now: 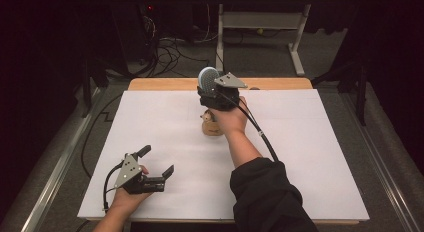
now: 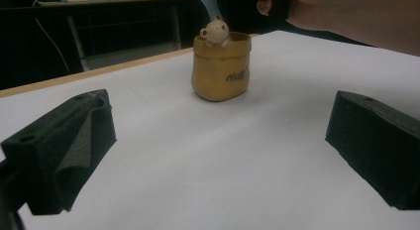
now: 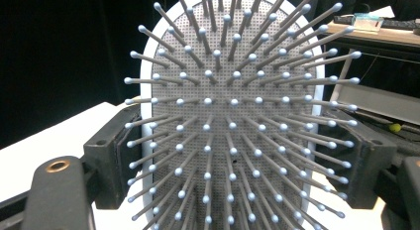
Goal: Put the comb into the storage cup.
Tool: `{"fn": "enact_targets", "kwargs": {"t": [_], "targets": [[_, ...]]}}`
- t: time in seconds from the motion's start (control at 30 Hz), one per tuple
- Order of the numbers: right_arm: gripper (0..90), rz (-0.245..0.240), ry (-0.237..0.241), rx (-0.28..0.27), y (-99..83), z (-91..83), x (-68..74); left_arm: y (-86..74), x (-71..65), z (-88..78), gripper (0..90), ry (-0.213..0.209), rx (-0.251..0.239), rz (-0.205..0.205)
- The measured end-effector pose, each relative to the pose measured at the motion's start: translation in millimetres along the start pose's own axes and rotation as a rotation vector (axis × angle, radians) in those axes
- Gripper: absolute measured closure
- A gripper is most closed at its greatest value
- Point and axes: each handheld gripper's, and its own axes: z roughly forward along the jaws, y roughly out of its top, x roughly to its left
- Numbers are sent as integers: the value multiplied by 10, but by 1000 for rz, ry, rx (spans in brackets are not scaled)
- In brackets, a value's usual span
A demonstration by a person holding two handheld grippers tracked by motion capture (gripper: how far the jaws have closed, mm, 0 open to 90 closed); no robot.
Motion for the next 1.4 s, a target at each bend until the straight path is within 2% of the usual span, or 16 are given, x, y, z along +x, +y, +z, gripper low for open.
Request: {"fn": "enact_targets", "kwargs": {"t": [0.17,0.23,0.33,0.37,0.4,0.57,0.77,1.1,1.4], "targets": [[204,-4,-1,1,-2,4,9,-3,-3,-3,1,-1,3,-3],[204,-3,-2,2,-4,9,7,-5,-13,-4,1,6,-1,-17],[203,-5,1,-2,-11,27,11,-7,-7,-2,1,3,1,-9],[203,-5,-2,-2,-13,33,14,-10,-13,-1,1,8,1,-19],[203,-7,-3,-4,-15,41,16,-9,-5,0,1,5,0,-6],[202,-7,-8,-5,-26,80,12,-20,-16,-1,1,11,2,-24],[201,3,-9,9,-31,153,-1,-10,-3,-2,1,6,3,-10],[201,19,-23,18,-48,223,-1,-8,-8,-7,1,10,3,-21],[199,24,-26,22,-47,249,-12,-11,1,-3,1,9,4,-10]]}}
